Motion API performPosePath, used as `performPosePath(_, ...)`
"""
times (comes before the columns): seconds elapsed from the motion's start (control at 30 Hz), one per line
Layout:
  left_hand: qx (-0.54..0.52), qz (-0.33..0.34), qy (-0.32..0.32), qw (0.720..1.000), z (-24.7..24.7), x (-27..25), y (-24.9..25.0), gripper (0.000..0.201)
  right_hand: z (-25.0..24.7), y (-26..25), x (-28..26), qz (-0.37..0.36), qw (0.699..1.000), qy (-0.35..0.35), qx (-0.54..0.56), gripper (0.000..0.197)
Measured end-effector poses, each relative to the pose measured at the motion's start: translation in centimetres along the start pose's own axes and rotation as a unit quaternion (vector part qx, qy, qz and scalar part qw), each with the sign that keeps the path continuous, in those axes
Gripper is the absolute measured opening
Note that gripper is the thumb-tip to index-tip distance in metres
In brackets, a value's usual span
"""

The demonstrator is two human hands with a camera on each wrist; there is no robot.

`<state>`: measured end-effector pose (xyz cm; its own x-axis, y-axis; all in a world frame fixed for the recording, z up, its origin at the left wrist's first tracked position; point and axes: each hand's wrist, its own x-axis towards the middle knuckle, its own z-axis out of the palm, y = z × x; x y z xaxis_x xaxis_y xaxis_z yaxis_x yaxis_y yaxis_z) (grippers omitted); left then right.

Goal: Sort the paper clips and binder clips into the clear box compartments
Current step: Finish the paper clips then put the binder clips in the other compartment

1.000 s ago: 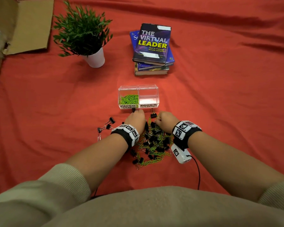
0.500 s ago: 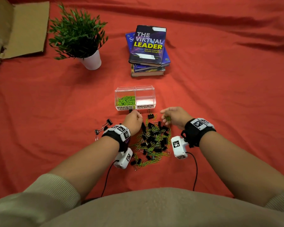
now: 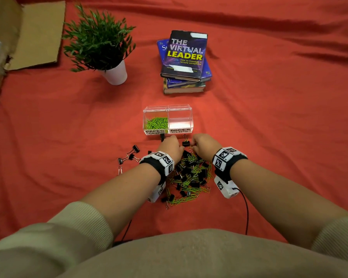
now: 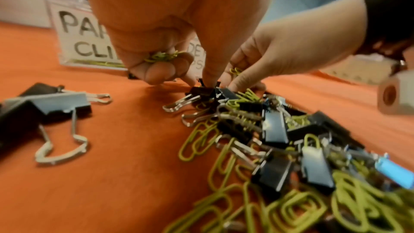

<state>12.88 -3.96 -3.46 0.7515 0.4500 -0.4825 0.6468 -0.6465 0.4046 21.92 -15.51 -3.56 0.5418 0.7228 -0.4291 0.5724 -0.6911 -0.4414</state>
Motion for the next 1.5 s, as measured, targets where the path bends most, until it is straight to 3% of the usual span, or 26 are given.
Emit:
performPosePath(0.17, 0.061, 0.018, -0.003, 0.998, 0.0, 0.0, 0.5, 0.016, 0.3, -0.4, 0.0, 0.014, 0.997, -0.019, -0.072, 0.023)
performPosePath(0.3, 0.070, 0.015, -0.025, 0.997, -0.3, -0.1, 0.9, 0.012, 0.5, -0.3, -0.2, 0.003, 0.998, 0.006, -0.070, 0.027)
performPosePath(0.43, 0.052, 0.016, -0.041, 0.998, -0.2, -0.1, 0.6, 0.020, -0.2, -0.8, -0.2, 0.010, 0.997, -0.030, -0.075, 0.011)
performPosePath(0.5, 0.060, 0.016, -0.041, 0.997, 0.0, -0.3, 0.3, 0.025, -0.8, -1.4, -0.1, 0.017, 0.994, -0.057, -0.088, 0.035)
performPosePath(0.57, 0.060, 0.019, -0.034, 0.997, 0.0, -0.6, 0.1, 0.028, -1.1, -1.6, -0.2, 0.018, 0.995, -0.065, -0.074, 0.041)
performPosePath(0.67, -0.002, 0.022, -0.018, 1.000, -0.2, -1.0, -0.4, 0.021, -1.0, -0.9, -0.5, 0.035, 0.997, -0.052, 0.050, 0.026)
performPosePath(0.77, -0.075, 0.014, 0.002, 0.997, -0.9, -1.6, -1.1, 0.006, -1.4, -0.1, -0.8, 0.079, 0.968, -0.027, 0.236, 0.005)
performPosePath(0.9, -0.160, 0.010, -0.001, 0.987, -1.5, -1.8, -2.1, 0.006, -1.8, -0.1, -0.5, 0.121, 0.930, -0.025, 0.346, 0.017)
performPosePath(1.0, -0.209, -0.008, -0.014, 0.978, -1.7, -1.9, -2.6, 0.020, -1.2, -0.9, -0.1, 0.133, 0.959, 0.001, 0.250, 0.020)
performPosePath(1.07, -0.222, -0.014, -0.018, 0.975, -1.8, -2.1, -2.8, 0.029, -0.7, -1.6, 0.3, 0.124, 0.978, 0.027, 0.165, 0.036)
performPosePath(1.13, -0.241, -0.019, -0.026, 0.970, -1.6, -2.0, -3.1, 0.033, -0.1, -2.3, 0.5, 0.112, 0.990, 0.030, 0.084, 0.049)
performPosePath(1.2, -0.257, -0.030, -0.024, 0.966, -1.4, -1.9, -3.3, 0.033, 0.1, -2.8, 0.4, 0.103, 0.994, 0.030, 0.030, 0.049)
performPosePath(1.37, -0.169, 0.004, -0.002, 0.986, -0.8, -2.1, -3.1, 0.020, -0.1, -2.3, -0.2, 0.063, 0.997, 0.024, 0.030, 0.035)
performPosePath(1.5, -0.060, 0.050, -0.007, 0.997, -0.6, -2.0, -3.1, 0.011, -1.0, -0.8, -1.3, 0.072, 0.996, 0.007, 0.049, 0.025)
